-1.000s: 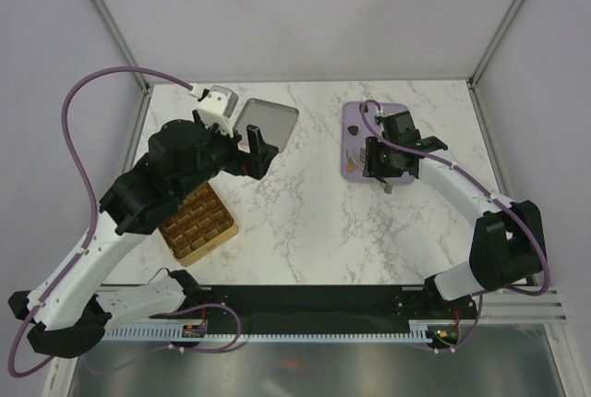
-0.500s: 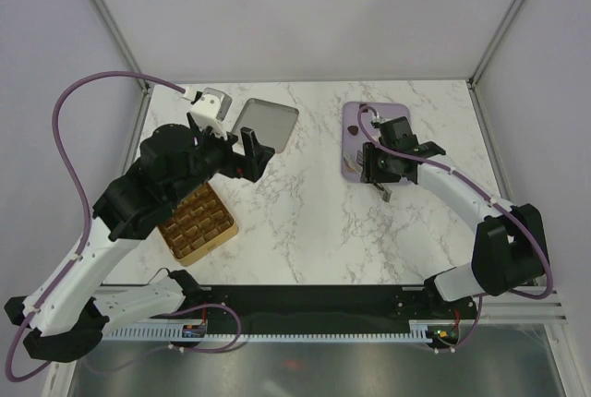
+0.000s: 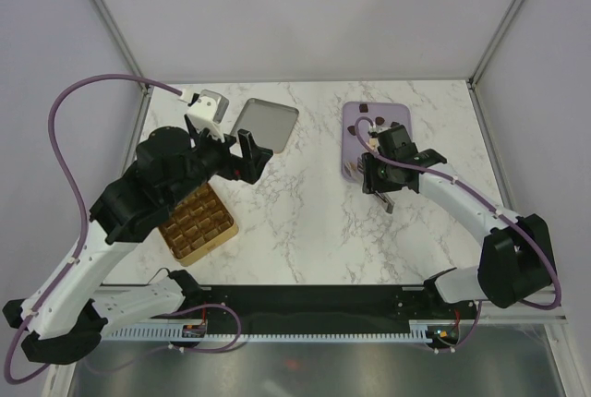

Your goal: Pack the chocolate

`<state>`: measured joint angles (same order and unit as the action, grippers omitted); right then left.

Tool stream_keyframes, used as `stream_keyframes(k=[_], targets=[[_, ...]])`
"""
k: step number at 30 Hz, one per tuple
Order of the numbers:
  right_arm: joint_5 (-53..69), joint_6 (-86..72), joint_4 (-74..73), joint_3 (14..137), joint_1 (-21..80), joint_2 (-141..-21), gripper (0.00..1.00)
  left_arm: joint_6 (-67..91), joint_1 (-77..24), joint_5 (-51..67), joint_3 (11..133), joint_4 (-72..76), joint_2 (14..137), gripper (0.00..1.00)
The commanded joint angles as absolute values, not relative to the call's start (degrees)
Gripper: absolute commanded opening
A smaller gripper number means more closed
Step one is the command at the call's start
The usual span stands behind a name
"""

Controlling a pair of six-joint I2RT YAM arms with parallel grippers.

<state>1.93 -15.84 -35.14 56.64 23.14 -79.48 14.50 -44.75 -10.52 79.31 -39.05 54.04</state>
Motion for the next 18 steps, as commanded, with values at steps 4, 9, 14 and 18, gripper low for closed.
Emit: stream_keyframes(k=[4,9,14,18], targets=[[0.44,-13.8,-35.16,57.13,23.73,-79.19,0.51,14.41,-44.74,-10.28,79.19,-38.67,53.09,1.0],[-1.75,-12.83,-34.81,58.27,24.52,-80.5,0.51,14.24,-44.74,-10.46,79.28,-38.76,52.91,1.0],[-3.07,-12.31,-34.72,59.41,26.1,-81.91,0.5,13.98,-44.74,-10.55,79.37,-38.67,53.0,1.0],[-3.96,-11.95,-34.72,59.94,26.81,-82.88,0.5,13.71,-44.74,-10.9,79.45,-38.67,52.91,1.0]])
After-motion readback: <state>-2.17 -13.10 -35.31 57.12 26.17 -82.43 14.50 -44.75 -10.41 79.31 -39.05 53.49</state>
